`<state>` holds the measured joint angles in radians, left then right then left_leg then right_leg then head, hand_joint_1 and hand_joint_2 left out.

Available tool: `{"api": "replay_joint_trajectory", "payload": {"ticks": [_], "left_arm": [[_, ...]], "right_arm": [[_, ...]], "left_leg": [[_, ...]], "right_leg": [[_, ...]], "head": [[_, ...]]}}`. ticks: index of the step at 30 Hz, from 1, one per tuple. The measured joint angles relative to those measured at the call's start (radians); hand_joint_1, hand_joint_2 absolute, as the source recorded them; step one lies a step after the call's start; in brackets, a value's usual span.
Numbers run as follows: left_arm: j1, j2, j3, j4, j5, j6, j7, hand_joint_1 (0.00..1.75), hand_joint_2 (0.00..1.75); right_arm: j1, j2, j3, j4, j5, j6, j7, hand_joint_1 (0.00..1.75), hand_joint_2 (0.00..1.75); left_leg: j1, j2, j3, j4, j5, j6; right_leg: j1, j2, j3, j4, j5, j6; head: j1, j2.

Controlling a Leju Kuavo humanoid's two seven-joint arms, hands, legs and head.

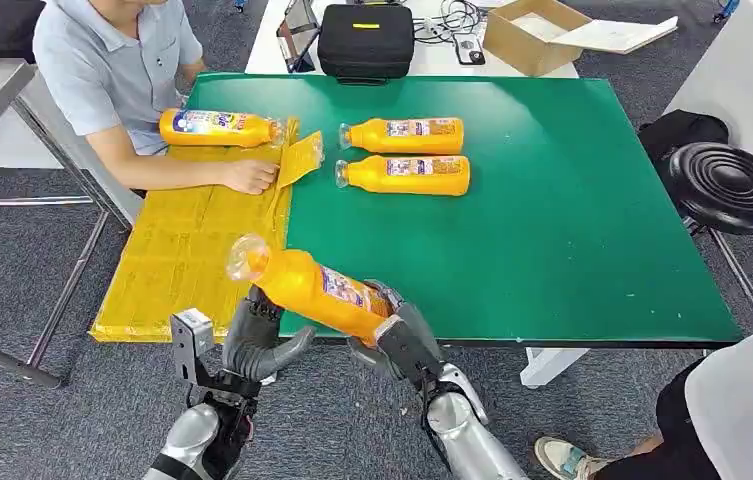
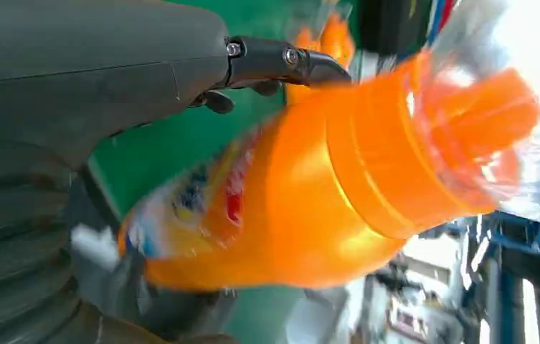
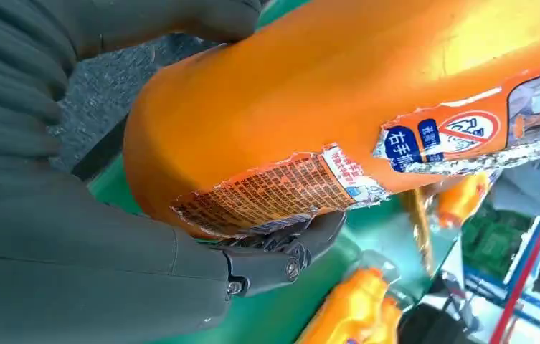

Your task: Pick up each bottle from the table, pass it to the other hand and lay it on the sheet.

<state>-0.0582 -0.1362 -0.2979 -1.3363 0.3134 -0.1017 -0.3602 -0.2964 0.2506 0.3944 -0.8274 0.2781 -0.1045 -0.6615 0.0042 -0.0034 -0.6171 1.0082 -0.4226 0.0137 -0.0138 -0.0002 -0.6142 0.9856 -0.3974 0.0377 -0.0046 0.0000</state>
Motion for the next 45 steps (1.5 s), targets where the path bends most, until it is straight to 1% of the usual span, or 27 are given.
{"api": "replay_joint_trajectory", "payload": {"ticks": [2,10,11,12,13,14,18,19,20,23,24,25,26,30,31,34,37,42,45], "left_arm": [[-0.003,-0.002,-0.005,0.0,0.028,-0.025,0.013,0.0,1.75],[-0.033,-0.006,-0.031,0.0,0.061,-0.043,0.024,0.0,1.75],[-0.037,-0.006,-0.034,0.0,0.061,-0.043,0.024,0.05,1.75],[-0.04,-0.006,-0.034,0.0,0.061,-0.043,0.024,1.24,1.75],[-0.043,-0.005,-0.034,0.001,0.062,-0.043,0.024,1.24,1.75],[-0.047,-0.005,-0.034,0.003,0.062,-0.043,0.024,1.75,1.75],[-0.06,-0.005,-0.034,0.018,0.061,-0.031,0.013,1.75,1.75],[-0.061,-0.005,-0.034,0.018,0.058,-0.024,0.007,1.75,1.75],[-0.062,-0.005,-0.034,0.02,0.055,-0.017,0.002,1.75,1.75],[-0.068,-0.005,-0.034,0.024,0.052,0.001,-0.01,1.75,1.75],[-0.069,-0.005,-0.033,0.026,0.05,0.005,-0.013,1.75,1.75],[-0.071,-0.005,-0.031,0.027,0.047,0.009,-0.014,1.75,1.75],[-0.073,-0.005,-0.029,0.03,0.044,0.012,-0.014,1.75,1.75],[-0.086,-0.004,-0.023,0.036,0.033,0.021,-0.013,1.75,1.75],[-0.091,-0.003,-0.021,0.039,0.033,0.02,-0.011,1.75,1.75],[-0.099,0.0,-0.018,0.046,0.06,0.003,0.004,1.75,1.75],[-0.112,0.005,-0.005,0.059,0.088,-0.016,0.025,1.75,1.75],[-0.151,0.028,0.024,0.097,0.065,0.017,0.042,1.75,1.75],[-0.187,0.046,0.039,0.133,0.014,0.066,0.054,1.75,1.75]], "right_arm": [[0.0,0.008,0.02,0.002,0.007,-0.001,-0.005,1.75,1.75],[-0.012,0.036,0.103,0.015,0.021,0.004,-0.02,1.75,1.75],[-0.017,0.036,0.11,0.017,0.021,0.003,-0.02,1.75,1.75],[-0.021,0.036,0.113,0.019,0.021,0.003,-0.02,1.75,1.75],[-0.025,0.036,0.118,0.019,0.021,0.003,-0.019,1.75,1.75],[-0.028,0.036,0.121,0.02,0.022,0.003,-0.019,1.75,1.75],[-0.044,0.036,0.139,0.027,0.018,0.008,-0.016,1.75,1.75],[-0.046,0.036,0.142,0.027,0.018,0.01,-0.015,1.59,1.75],[-0.048,0.036,0.148,0.027,0.017,0.01,-0.015,1.48,1.75],[-0.05,0.036,0.162,0.028,0.013,0.013,-0.012,1.43,1.75],[-0.05,0.036,0.166,0.028,0.011,0.013,-0.012,1.33,1.75],[-0.05,0.035,0.169,0.028,0.008,0.016,-0.012,1.15,1.75],[-0.049,0.034,0.172,0.028,0.004,0.019,-0.012,0.0,1.75],[-0.045,0.028,0.19,0.024,-0.008,0.04,-0.004,0.0,1.75],[-0.04,0.026,0.194,0.022,-0.008,0.04,-0.003,0.0,0.0],[-0.028,0.023,0.199,0.007,-0.008,0.027,-0.001,0.0,0.0],[-0.018,0.013,0.204,-0.018,0.0,-0.01,-0.005,0.0,0.0],[0.02,-0.006,0.209,-0.086,0.017,-0.041,-0.016,0.0,0.0],[0.043,-0.025,0.223,-0.147,0.069,-0.115,-0.032,0.0,0.0]], "left_leg": [[0.0,0.0,0.0,0.0,0.0,0.0],[0.0,0.0,0.0,0.0,0.0,0.0],[0.0,0.0,0.0,0.0,0.0,0.0],[0.0,0.0,0.0,0.0,0.0,0.0],[0.0,0.0,0.0,0.0,0.0,0.0],[0.0,0.0,0.0,0.0,0.0,0.0],[0.0,0.0,0.0,0.0,0.0,0.0],[0.0,0.0,0.0,0.0,0.0,0.0],[0.0,0.0,0.0,0.0,0.0,0.0],[0.0,0.0,0.0,0.0,0.0,0.0],[0.0,0.0,0.0,0.0,0.0,0.0],[0.0,0.0,0.0,0.0,0.0,0.0],[0.0,0.0,0.0,0.0,0.0,0.0],[0.0,0.0,0.0,0.0,0.0,0.0],[0.0,0.0,0.0,0.0,0.0,0.0],[0.0,0.0,0.0,0.0,0.0,0.0],[0.0,0.0,0.0,0.0,0.0,0.0],[0.0,0.0,0.0,0.0,0.0,0.0],[0.0,-0.001,-0.001,0.0,0.001,0.0]], "right_leg": [[0.0,0.0,0.0,0.0,0.0,0.0],[0.0,0.0,0.0,0.0,0.0,0.0],[0.0,0.0,0.0,0.0,0.0,0.0],[0.0,0.0,0.0,0.0,0.0,0.0],[0.0,0.0,0.0,0.0,0.0,0.0],[0.0,0.0,0.0,0.0,0.0,0.0],[0.0,0.0,0.0,0.0,0.0,0.0],[0.0,0.0,0.0,0.0,0.0,0.0],[0.0,0.0,0.0,0.0,0.0,0.0],[0.0,0.0,0.0,0.0,0.0,0.0],[0.0,0.0,0.0,0.0,0.0,0.0],[0.0,0.0,0.0,0.0,0.0,0.0],[0.0,0.0,0.0,0.0,0.0,0.0],[0.0,0.0,0.0,0.0,0.0,0.0],[0.0,0.0,0.0,0.0,0.0,0.0],[0.0,0.0,0.0,0.0,0.0,0.0],[0.0,0.0,0.0,0.0,0.0,0.0],[0.0,0.0,0.0,0.0,0.0,0.0],[0.0,-0.001,0.0,0.0,0.0,0.0]], "head": [[0.0,0.0],[0.0,0.0],[0.0,0.0],[0.0,0.0],[0.0,0.0],[0.0,0.0],[0.0,0.0],[0.0,0.0],[0.0,0.0],[0.0,0.0],[0.0,0.0],[0.0,0.0],[0.0,0.0],[0.0,0.0],[0.0,0.0],[0.0,0.0],[0.0,0.0],[0.0,0.0],[0.001,0.0]]}}
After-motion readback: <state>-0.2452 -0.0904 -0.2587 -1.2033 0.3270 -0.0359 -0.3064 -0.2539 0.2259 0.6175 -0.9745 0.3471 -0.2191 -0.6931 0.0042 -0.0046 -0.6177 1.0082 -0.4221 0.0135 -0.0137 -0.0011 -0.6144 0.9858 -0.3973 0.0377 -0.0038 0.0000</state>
